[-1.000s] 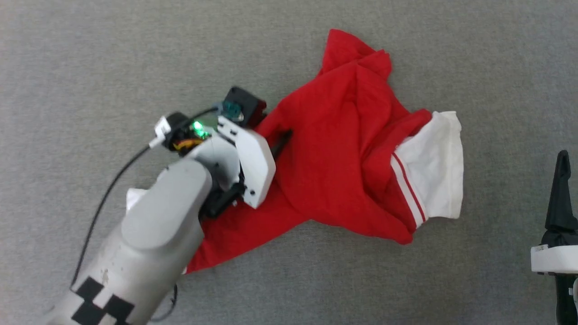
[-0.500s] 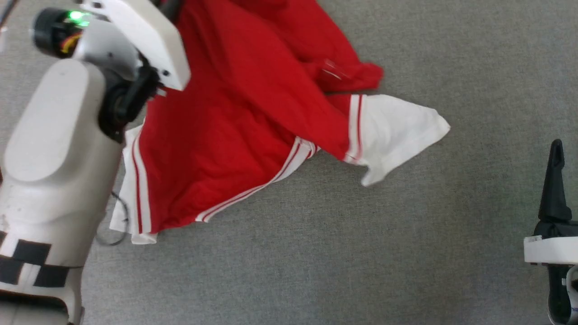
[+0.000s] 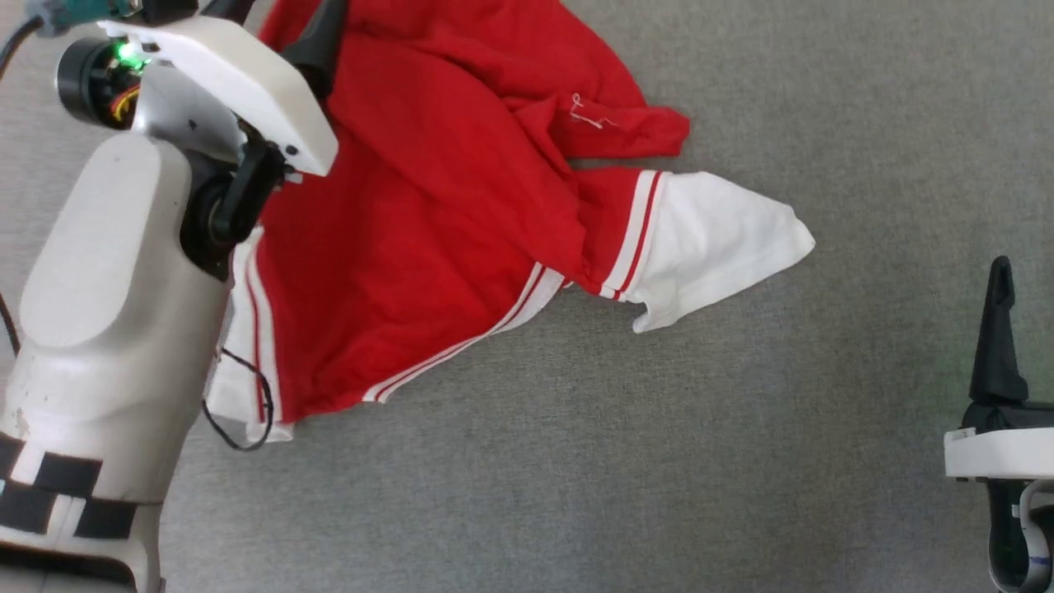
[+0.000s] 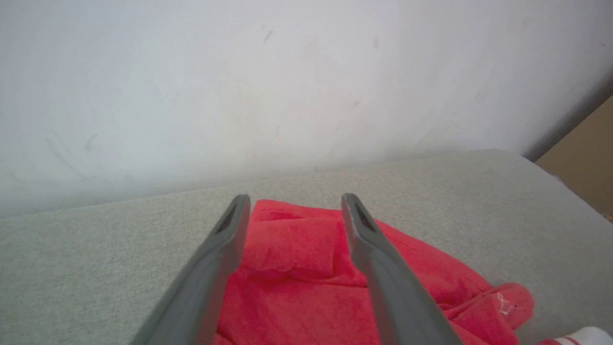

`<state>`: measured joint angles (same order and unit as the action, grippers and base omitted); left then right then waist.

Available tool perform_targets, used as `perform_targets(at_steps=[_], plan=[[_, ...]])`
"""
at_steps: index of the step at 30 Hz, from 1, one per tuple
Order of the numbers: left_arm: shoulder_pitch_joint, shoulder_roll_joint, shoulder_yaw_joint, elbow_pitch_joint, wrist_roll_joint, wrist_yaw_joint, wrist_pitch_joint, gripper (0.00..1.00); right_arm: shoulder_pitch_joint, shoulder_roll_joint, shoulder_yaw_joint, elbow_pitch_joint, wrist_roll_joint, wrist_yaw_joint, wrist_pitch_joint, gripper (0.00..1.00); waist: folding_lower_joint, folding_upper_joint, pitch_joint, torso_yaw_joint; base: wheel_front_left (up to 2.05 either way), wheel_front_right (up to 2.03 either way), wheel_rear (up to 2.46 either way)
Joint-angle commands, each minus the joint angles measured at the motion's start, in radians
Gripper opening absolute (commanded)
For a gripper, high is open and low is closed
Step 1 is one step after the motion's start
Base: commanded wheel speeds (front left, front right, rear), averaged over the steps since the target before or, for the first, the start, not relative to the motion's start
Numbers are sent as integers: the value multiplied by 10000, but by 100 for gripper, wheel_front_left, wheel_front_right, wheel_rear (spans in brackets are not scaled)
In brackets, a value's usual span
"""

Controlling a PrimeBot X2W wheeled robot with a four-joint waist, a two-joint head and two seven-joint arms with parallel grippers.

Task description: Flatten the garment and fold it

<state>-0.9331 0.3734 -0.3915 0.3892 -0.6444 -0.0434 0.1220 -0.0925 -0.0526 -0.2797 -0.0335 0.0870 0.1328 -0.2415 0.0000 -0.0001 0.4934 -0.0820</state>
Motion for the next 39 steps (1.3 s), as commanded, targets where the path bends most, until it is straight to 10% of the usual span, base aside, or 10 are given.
perform_targets(at_steps=[1,13,21,25,39], plan=[[217,-5,-2,-95,-86,-47,-79,100,-61,24,28,11,-55,-21,-73,100,0,1,-431,301,0,0,0],[4451,764,1156,-3929,148,939,-3035,100,573,24,-47,-23,-109,-21,126,100,0,1,-1883,783,0,0,0],[8364,-629,2690,-6647,1034,2082,-3830,100,927,24,257,-305,-92,-21,273,100,0,1,-2037,1089,0,0,0],[9632,-1773,3436,-7094,1801,1778,-3834,100,1008,24,465,-511,-243,-21,426,100,0,1,-2089,1380,0,0,0],[9838,-2995,3958,-5989,3215,223,-3837,100,528,24,3745,-287,-2212,-21,3378,100,0,1,-2139,2364,0,0,0]])
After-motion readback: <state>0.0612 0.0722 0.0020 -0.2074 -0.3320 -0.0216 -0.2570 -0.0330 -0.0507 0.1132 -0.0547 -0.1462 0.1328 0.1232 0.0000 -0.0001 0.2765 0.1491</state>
